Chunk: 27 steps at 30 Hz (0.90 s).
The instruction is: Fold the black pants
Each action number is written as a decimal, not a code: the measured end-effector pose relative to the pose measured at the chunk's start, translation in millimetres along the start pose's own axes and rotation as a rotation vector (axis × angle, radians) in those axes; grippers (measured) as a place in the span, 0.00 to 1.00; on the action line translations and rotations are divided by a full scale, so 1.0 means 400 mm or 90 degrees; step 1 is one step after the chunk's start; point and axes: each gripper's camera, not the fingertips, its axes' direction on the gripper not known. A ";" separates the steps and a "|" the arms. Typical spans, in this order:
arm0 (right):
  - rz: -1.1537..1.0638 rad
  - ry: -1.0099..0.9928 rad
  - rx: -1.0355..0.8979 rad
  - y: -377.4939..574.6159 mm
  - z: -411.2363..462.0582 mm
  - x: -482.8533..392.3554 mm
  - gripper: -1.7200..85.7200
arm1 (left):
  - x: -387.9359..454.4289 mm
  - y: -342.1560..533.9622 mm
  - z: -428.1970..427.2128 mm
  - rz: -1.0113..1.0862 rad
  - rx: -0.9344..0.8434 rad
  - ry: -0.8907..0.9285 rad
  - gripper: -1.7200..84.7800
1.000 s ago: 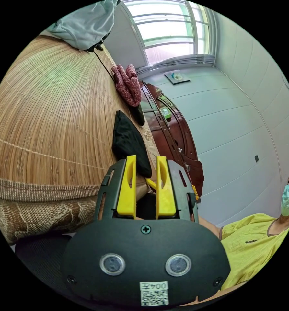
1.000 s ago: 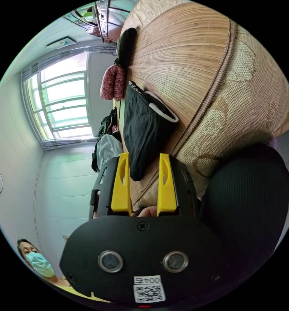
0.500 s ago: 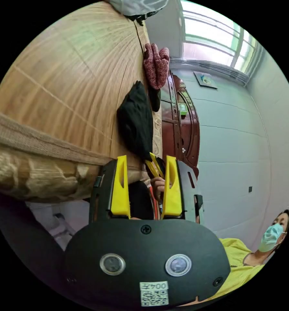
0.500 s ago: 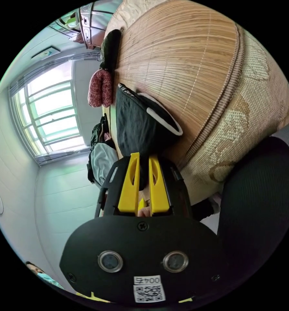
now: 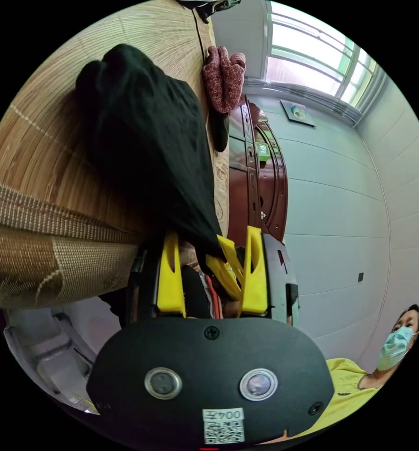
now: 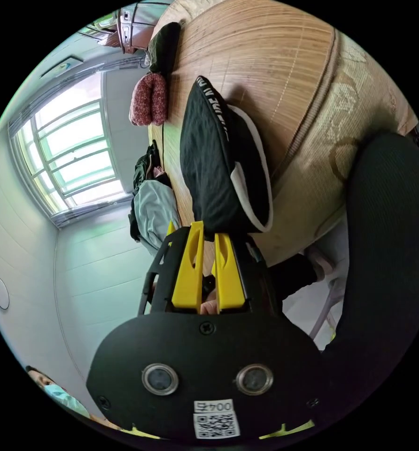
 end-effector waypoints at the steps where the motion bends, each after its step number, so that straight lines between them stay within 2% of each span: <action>1: -0.009 0.011 -0.014 0.014 0.010 0.006 0.07 | -0.003 -0.003 0.002 -0.004 -0.003 0.000 0.20; 4: -0.055 0.044 -0.079 0.043 0.037 0.010 0.08 | -0.030 -0.018 -0.022 -0.056 -0.006 0.027 0.11; 8: -0.177 0.040 -0.182 0.081 0.028 -0.003 0.13 | -0.023 -0.074 -0.103 -0.056 -0.009 0.000 0.10; 10: -0.265 0.059 -0.164 0.104 -0.036 -0.007 0.16 | -0.024 -0.102 -0.148 -0.077 -0.009 -0.015 0.09; 12: -0.285 0.039 -0.120 0.097 -0.092 0.007 0.17 | -0.029 -0.129 -0.190 -0.100 -0.003 -0.020 0.09; 17: -0.269 -0.004 -0.080 0.013 -0.135 0.050 0.21 | -0.051 -0.196 -0.250 -0.135 -0.013 -0.060 0.08; 22: -0.152 -0.113 -0.076 -0.066 -0.074 0.140 0.23 | -0.098 -0.207 -0.245 -0.164 -0.010 -0.043 0.09; 27: -0.149 -0.109 -0.092 -0.096 -0.022 0.146 0.24 | -0.102 -0.224 -0.263 -0.082 0.007 -0.060 0.10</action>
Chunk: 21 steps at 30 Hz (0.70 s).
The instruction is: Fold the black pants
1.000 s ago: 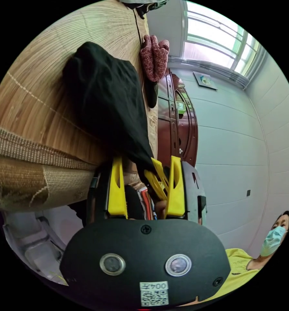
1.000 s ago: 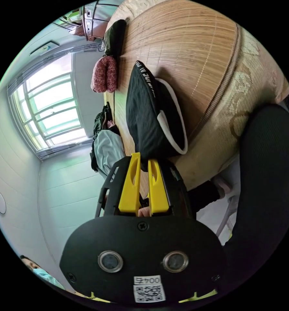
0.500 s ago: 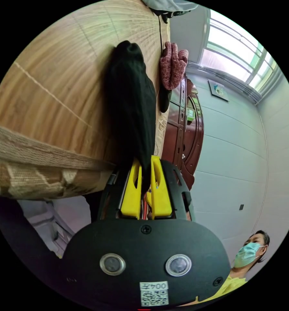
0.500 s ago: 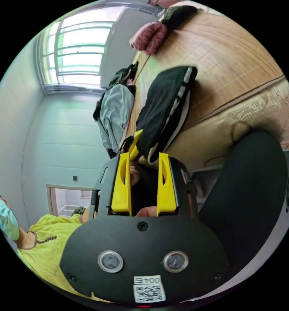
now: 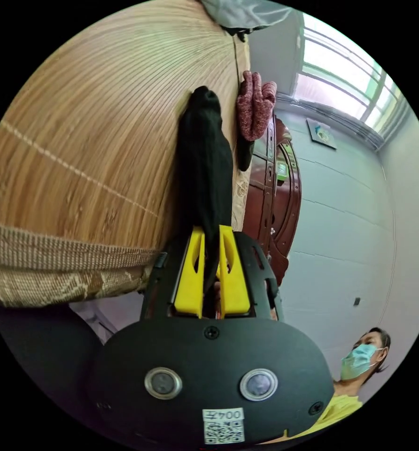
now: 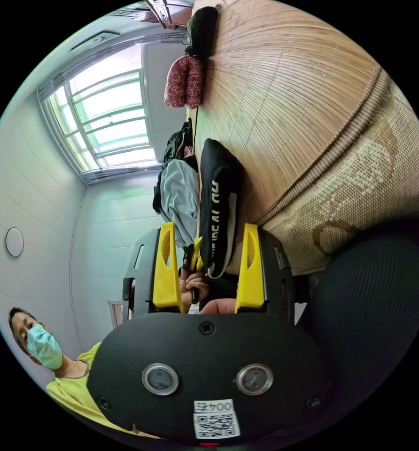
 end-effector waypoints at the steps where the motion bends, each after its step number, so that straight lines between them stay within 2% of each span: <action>1: -0.004 0.005 -0.008 -0.011 0.010 -0.003 0.24 | 0.000 -0.009 -0.008 0.018 0.009 -0.011 0.10; 11: -0.064 0.020 -0.038 -0.102 0.023 -0.052 0.24 | -0.125 -0.094 0.003 0.018 0.002 0.025 0.13; 17: -0.110 0.072 -0.173 -0.251 0.103 -0.090 0.24 | -0.199 -0.136 0.043 0.061 -0.035 0.017 0.14; 21: -0.120 0.118 -0.269 -0.326 0.230 -0.101 0.23 | -0.240 -0.159 0.076 0.087 -0.036 -0.004 0.14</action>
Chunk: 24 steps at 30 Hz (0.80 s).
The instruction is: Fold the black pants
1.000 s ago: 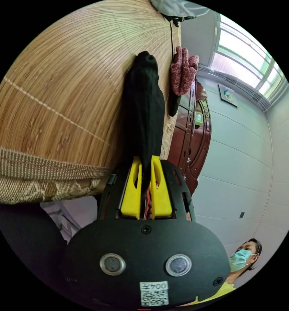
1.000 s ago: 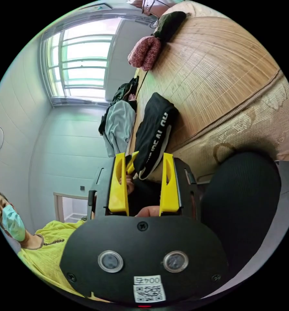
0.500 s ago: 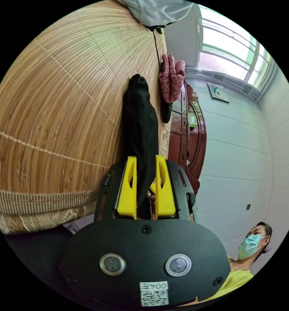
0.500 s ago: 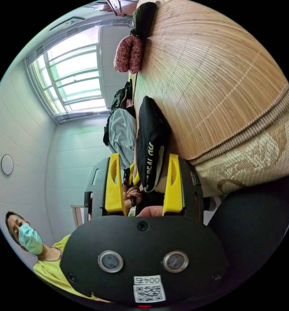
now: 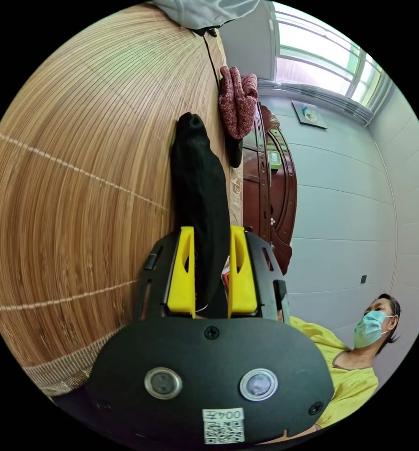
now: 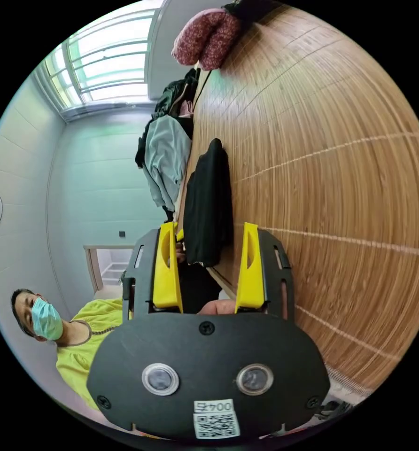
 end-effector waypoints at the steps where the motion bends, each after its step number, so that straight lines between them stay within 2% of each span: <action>1: -0.004 -0.004 -0.024 -0.030 0.028 -0.005 0.23 | -0.022 -0.006 0.015 0.002 -0.005 0.004 0.14; 10: -0.026 -0.016 -0.106 -0.175 0.221 -0.073 0.21 | -0.200 -0.033 0.146 0.018 -0.031 -0.006 0.12; 19: -0.040 -0.040 -0.113 -0.256 0.456 -0.173 0.16 | -0.420 -0.030 0.290 0.023 -0.008 -0.006 0.09; 21: -0.047 0.000 -0.119 -0.260 0.516 -0.210 0.13 | -0.459 -0.020 0.320 0.035 0.005 -0.027 0.09; 24: -0.061 0.086 -0.054 -0.245 0.572 -0.306 0.11 | -0.501 0.005 0.357 0.069 0.033 -0.087 0.08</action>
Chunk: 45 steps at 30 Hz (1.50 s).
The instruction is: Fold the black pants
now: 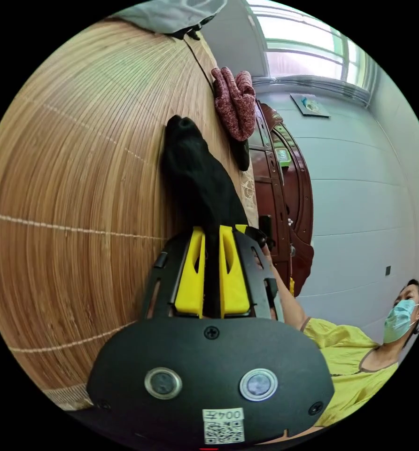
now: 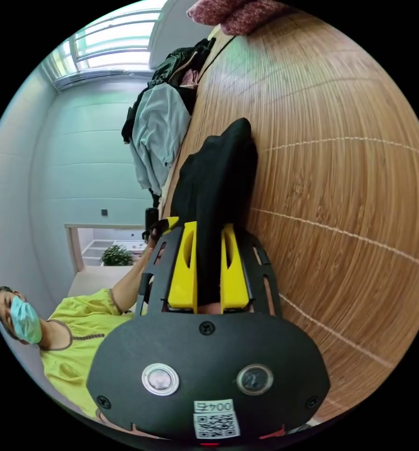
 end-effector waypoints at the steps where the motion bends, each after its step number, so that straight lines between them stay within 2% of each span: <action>1: -0.003 0.028 0.032 0.011 0.010 -0.052 0.11 | -0.006 0.012 0.016 0.021 0.007 -0.019 0.07; 8: -0.018 0.170 0.114 0.131 0.067 -0.372 0.11 | 0.020 0.102 0.190 0.166 -0.063 -0.098 0.07; 11: -0.024 0.209 0.164 0.236 0.037 -0.503 0.11 | 0.035 0.162 0.289 0.219 -0.102 -0.089 0.07; 18: 0.022 0.243 0.353 0.596 -0.196 -0.727 0.11 | 0.096 0.295 0.590 0.328 -0.200 0.007 0.07; 25: 0.075 0.335 0.572 0.984 -0.495 -0.940 0.11 | 0.292 0.420 1.059 0.489 -0.343 0.082 0.07; 34: 0.222 0.361 0.836 1.385 -0.698 -1.042 0.11 | 0.474 0.683 1.651 0.641 -0.521 0.085 0.06; 39: 0.325 0.356 0.908 1.503 -0.683 -1.018 0.11 | 0.435 0.820 1.902 0.678 -0.612 0.056 0.06; 45: 0.415 0.228 0.953 1.548 -0.604 -0.924 0.11 | 0.308 0.916 2.096 0.694 -0.679 -0.053 0.05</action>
